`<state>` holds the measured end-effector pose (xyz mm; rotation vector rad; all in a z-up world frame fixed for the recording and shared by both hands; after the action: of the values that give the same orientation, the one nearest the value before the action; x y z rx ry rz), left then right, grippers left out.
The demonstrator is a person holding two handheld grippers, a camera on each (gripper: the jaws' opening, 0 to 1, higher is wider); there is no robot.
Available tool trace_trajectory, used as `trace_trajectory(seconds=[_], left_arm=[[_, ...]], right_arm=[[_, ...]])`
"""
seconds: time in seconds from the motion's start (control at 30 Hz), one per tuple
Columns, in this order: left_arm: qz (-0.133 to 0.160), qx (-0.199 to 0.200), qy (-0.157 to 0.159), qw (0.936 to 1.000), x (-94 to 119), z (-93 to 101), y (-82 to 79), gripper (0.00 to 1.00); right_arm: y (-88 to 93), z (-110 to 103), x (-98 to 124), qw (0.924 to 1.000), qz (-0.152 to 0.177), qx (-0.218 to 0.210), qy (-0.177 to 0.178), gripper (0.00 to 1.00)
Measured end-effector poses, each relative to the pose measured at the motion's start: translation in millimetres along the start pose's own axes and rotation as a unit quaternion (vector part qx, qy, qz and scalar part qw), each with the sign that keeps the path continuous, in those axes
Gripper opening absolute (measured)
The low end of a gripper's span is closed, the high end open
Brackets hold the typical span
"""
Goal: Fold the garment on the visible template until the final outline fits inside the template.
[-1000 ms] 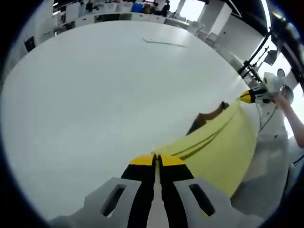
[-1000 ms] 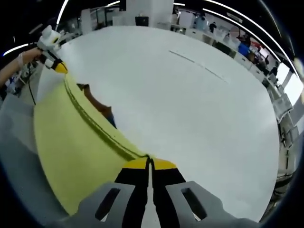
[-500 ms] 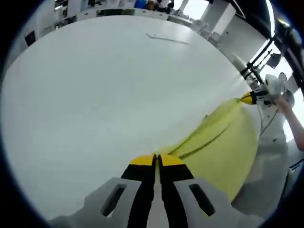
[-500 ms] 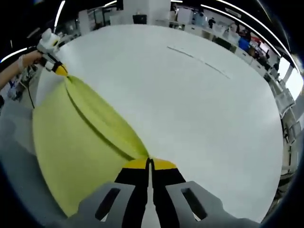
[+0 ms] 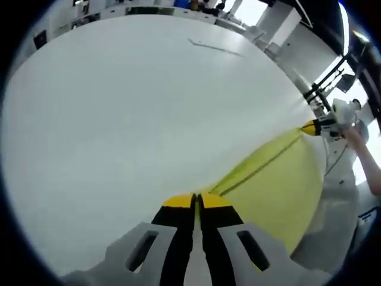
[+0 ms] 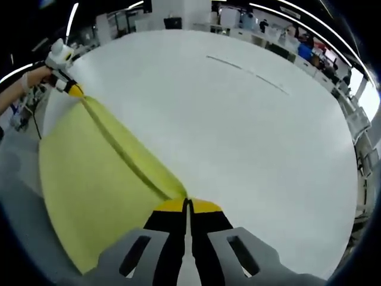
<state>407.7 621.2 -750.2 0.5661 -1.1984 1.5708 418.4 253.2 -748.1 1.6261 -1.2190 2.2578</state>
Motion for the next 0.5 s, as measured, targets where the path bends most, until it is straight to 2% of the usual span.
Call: trace_trajectory(seconds=[0.4,0.5], left_arm=[[0.009,-0.010,-0.002,0.9999,-2,-1.1,-4.3,0.00],[0.033,-0.021,-0.008,0.9992,-1,-3.2,-11.4,0.02]], right_arm=[[-2.2,2,-4,0.9999,0.000,0.010,0.008,0.03],[-5.9,5,-3,0.9995,0.007,0.022,0.021,0.02]])
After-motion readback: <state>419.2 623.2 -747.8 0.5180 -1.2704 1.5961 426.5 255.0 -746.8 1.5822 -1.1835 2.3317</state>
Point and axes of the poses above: the point that each gripper's makers call its tool centre point, and the gripper's own axes: x roughly backward along the fingers, z roughly to its right, y roughly out of its underside, the point moved 1 cm from there along x, roughly backward along the fingers, and after that the axes turned 9 degrees about x, right-handed, at the moved point
